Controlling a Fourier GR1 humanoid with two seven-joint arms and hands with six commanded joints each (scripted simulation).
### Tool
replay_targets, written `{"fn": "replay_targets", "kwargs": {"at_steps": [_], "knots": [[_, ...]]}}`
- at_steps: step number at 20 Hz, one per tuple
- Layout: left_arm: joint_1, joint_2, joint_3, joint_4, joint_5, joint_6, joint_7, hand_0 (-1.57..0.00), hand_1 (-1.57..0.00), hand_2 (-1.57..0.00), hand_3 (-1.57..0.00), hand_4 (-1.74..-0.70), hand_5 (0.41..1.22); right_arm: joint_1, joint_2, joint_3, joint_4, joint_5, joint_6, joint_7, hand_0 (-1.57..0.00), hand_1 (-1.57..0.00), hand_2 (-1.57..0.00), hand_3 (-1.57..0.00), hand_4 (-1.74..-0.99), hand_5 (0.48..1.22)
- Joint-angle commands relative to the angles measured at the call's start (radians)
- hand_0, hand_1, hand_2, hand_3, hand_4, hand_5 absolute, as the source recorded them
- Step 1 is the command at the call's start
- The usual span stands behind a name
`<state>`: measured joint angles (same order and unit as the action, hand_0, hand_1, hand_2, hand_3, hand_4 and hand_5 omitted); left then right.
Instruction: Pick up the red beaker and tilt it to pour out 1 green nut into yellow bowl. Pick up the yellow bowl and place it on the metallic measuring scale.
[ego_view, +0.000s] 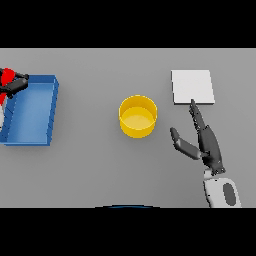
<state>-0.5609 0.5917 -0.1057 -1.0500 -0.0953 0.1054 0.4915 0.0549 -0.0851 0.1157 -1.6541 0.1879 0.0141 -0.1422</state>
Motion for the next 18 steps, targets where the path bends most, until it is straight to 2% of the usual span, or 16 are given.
{"fn": "replay_targets", "kwargs": {"at_steps": [1, 2, 4, 5, 6, 7, 11, 13, 14, 16, 18], "knots": [[0.020, 0.012, 0.004, -0.035, 0.029, -0.041, -0.004, -1.17, -1.07, -1.02, -1.05, -1.23, 0.737, 0.009, -0.003, -0.001, 0.002, 0.002, -0.001, -0.011, 0.00, 0.00, 0.00, 0.00, -1.151, 0.670], [0.037, 0.018, 0.013, -0.060, 0.067, -0.082, -0.007, -0.94, -0.86, -0.82, -0.84, -1.13, 0.705, 0.009, -0.006, 0.001, -0.014, 0.002, 0.000, -0.019, 0.00, 0.00, 0.00, 0.00, -1.149, 0.670], [0.046, 0.030, 0.011, -0.067, 0.097, -0.144, 0.017, -0.60, -0.55, -0.52, -0.54, -0.98, 0.664, 0.002, -0.010, -0.012, -0.007, -0.010, 0.000, -0.012, 0.00, 0.00, 0.00, 0.00, -1.153, 0.670], [0.043, 0.038, -0.005, -0.068, 0.087, -0.166, 0.028, -0.48, -0.44, -0.42, -0.43, -0.92, 0.651, -0.010, -0.004, -0.008, 0.001, -0.007, -0.002, -0.003, 0.00, 0.00, 0.00, 0.00, -1.155, 0.670], [0.040, 0.042, -0.018, -0.064, 0.077, -0.180, 0.032, -0.38, -0.35, -0.33, -0.34, -0.88, 0.644, 0.006, -0.003, -0.003, -0.004, -0.004, 0.000, -0.027, 0.00, 0.00, 0.00, 0.00, -1.155, 0.669], [0.037, 0.050, -0.032, -0.064, 0.059, -0.186, 0.052, -0.31, -0.28, -0.27, -0.28, -0.84, 0.632, -0.006, -0.005, -0.004, 0.002, 0.005, -0.006, -0.017, 0.00, 0.00, 0.00, 0.00, -1.155, 0.670], [0.031, 0.044, -0.062, -0.047, 0.004, -0.156, 0.036, -0.13, -0.11, -0.11, -0.11, -0.79, 0.627, -0.001, -0.004, 0.003, -0.003, 0.034, -0.028, -0.017, 0.00, 0.00, 0.00, 0.00, -1.157, 0.665], [0.019, 0.049, -0.051, -0.044, 0.006, -0.148, 0.016, -0.08, -0.07, -0.07, -0.07, -0.78, 0.631, -0.007, -0.001, 0.011, -0.018, 0.049, -0.036, 0.022, 0.00, 0.00, 0.00, 0.00, -1.144, 0.644], [0.017, 0.044, -0.045, -0.054, 0.011, -0.137, 0.004, -0.06, -0.06, -0.06, -0.06, -0.78, 0.633, -0.015, -0.005, 0.023, -0.020, 0.094, -0.057, 0.071, 0.00, 0.00, 0.00, 0.00, -1.131, 0.631], [0.027, 0.028, -0.034, -0.061, 0.027, -0.120, -0.035, -0.04, -0.04, -0.03, -0.04, -0.78, 0.644, -0.040, -0.040, 0.047, -0.017, 0.120, -0.019, 0.054, 0.00, 0.00, 0.00, 0.00, -1.087, 0.649], [0.045, 0.019, -0.026, -0.088, 0.042, -0.108, -0.061, -0.03, -0.02, -0.02, -0.02, -0.79, 0.657, -0.076, -0.094, 0.082, -0.009, 0.157, 0.040, 0.041, 0.00, 0.00, 0.00, 0.00, -1.088, 0.665]]}}
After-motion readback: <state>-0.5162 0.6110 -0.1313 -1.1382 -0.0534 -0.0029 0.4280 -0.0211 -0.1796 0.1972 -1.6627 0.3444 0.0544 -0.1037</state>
